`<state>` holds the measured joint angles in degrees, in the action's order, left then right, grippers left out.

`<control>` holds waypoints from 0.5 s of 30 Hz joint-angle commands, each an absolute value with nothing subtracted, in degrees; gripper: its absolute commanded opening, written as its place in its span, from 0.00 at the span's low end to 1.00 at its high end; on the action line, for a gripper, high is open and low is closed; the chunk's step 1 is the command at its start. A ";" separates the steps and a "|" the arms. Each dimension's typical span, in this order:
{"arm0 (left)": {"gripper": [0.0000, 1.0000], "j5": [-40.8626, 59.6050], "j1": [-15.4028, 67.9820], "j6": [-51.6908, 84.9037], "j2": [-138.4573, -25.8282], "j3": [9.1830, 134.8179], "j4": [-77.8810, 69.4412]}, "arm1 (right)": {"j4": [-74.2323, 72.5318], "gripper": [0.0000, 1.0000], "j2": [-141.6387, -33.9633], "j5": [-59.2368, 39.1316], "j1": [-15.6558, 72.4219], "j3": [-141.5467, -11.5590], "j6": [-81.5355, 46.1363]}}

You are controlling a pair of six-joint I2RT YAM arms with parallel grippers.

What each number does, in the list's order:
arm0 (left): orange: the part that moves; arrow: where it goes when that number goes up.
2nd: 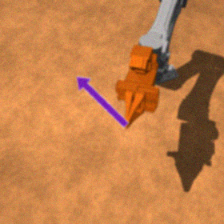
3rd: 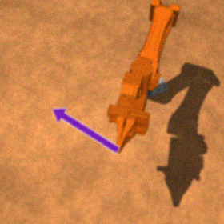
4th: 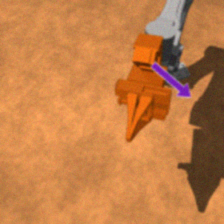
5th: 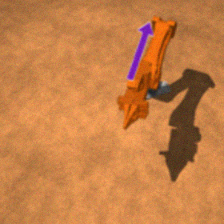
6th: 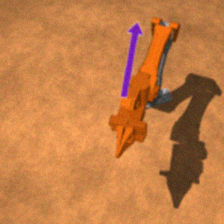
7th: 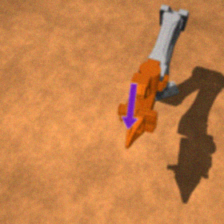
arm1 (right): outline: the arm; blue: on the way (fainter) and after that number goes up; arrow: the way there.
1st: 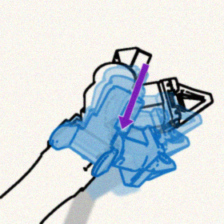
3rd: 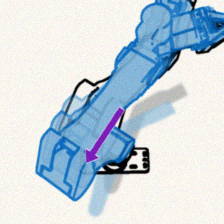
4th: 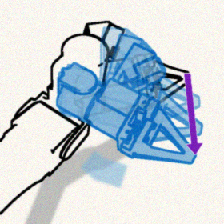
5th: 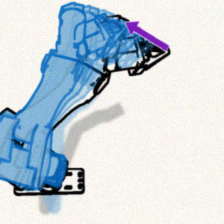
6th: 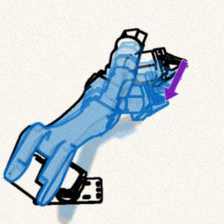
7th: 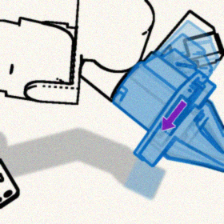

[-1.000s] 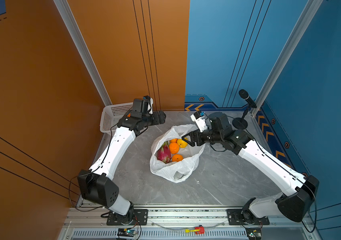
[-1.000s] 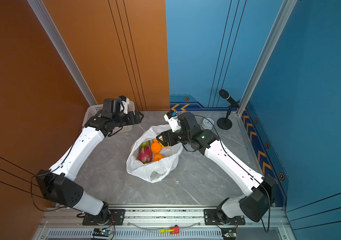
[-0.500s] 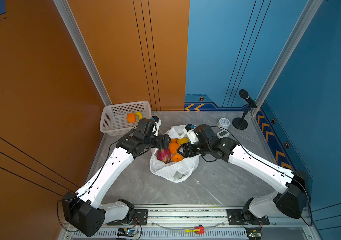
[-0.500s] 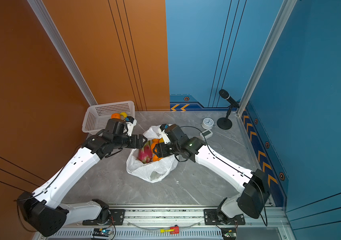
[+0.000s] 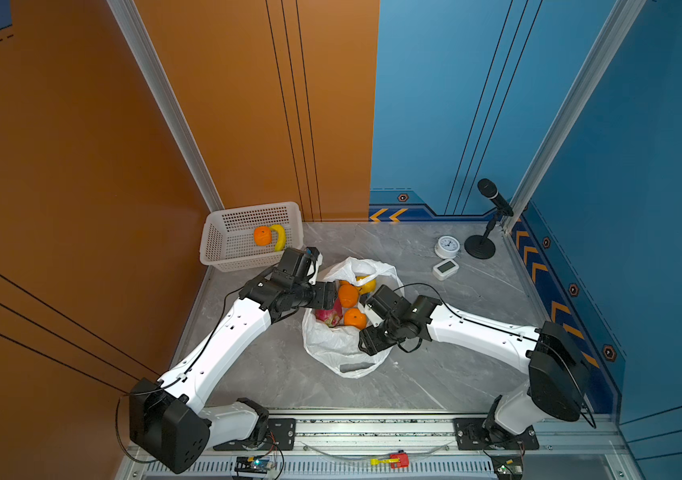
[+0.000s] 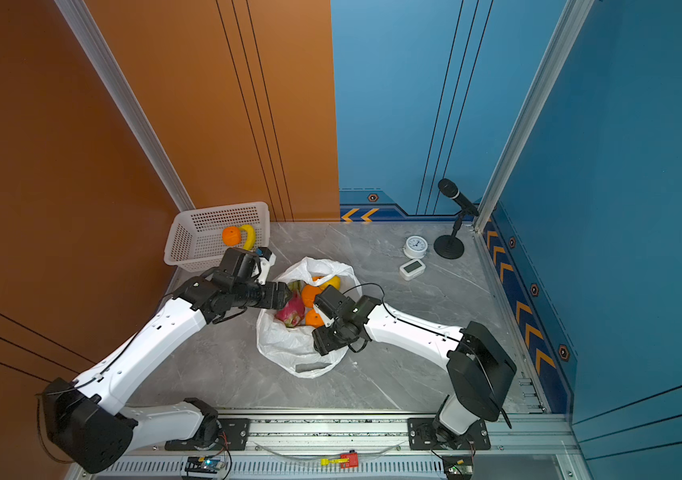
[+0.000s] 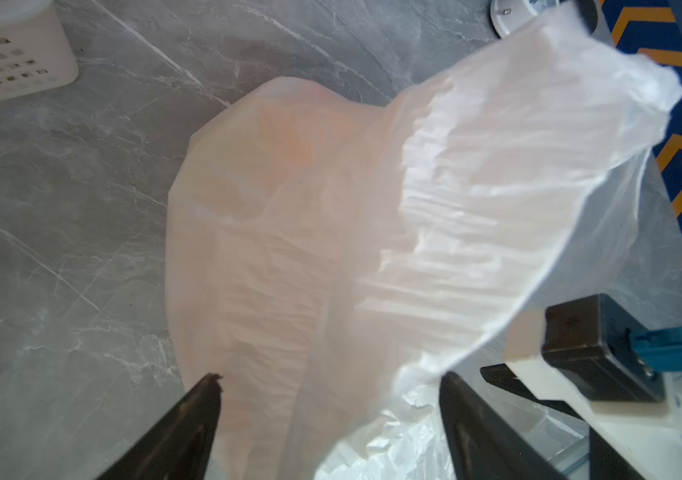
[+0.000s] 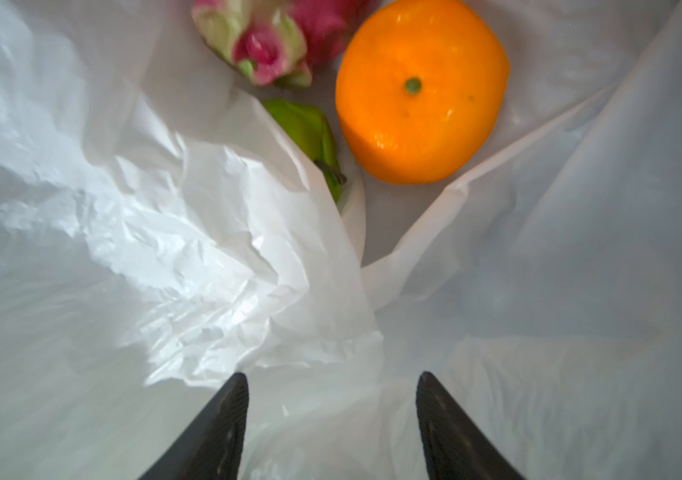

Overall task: Untie the knot of the plastic bag and take out the fruit
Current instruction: 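Bring both grippers back to the bag, left gripper pinching the bag rim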

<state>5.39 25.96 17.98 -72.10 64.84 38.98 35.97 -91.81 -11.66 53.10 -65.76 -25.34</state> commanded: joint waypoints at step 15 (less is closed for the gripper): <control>0.75 3.30 25.85 21.22 -71.08 60.64 37.73 | 35.67 0.68 -99.95 -7.63 48.95 -80.12 -28.13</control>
<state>4.73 25.93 20.60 -72.10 61.49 38.09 36.38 -98.39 -9.72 49.76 -77.73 -26.79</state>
